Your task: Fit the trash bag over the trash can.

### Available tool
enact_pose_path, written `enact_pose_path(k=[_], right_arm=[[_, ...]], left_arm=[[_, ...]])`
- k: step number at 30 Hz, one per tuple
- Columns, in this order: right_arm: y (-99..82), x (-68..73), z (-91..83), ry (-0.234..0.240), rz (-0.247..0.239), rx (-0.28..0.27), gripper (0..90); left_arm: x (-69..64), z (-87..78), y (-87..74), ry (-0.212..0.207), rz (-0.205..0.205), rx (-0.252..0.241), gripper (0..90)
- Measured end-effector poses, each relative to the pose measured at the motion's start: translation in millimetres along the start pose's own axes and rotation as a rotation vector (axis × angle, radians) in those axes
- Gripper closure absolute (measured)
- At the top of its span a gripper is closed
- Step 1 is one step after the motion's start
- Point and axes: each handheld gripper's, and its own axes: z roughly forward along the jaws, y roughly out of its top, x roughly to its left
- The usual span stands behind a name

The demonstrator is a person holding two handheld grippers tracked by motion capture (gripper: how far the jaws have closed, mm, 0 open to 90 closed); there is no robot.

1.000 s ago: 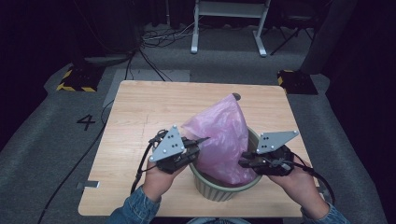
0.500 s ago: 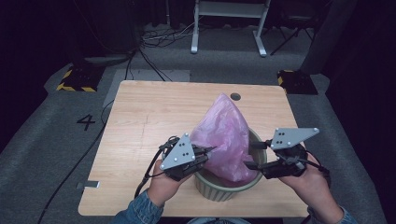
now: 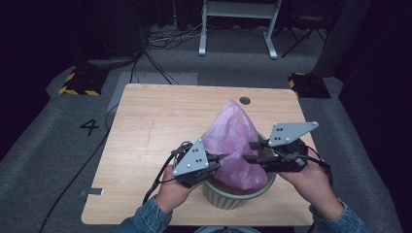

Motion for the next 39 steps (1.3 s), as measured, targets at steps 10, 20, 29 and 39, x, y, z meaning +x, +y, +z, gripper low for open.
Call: enact_pose_path(k=[10, 20, 29, 39], right_arm=[[-32.2, 14.8, 11.2, 0.064, 0.010, 0.087, 85.3], [-53.1, 24.2, 2.8, 0.070, 0.040, 0.072, 80.7], [-46.0, 30.2, 17.9, 0.052, 0.004, 0.104, 81.4], [-44.9, 25.5, 10.6, 0.035, 0.032, 0.059, 55.1]], left_arm=[[10.7, -19.4, -4.9, 0.146, -0.020, -0.024, 51.1], [20.5, -19.1, -0.5, 0.050, -0.115, -0.077, 46.5], [12.1, -2.9, 9.9, -0.078, -0.093, -0.104, 42.1], [-8.2, 5.7, 6.1, -0.061, 0.073, 0.020, 88.9]])
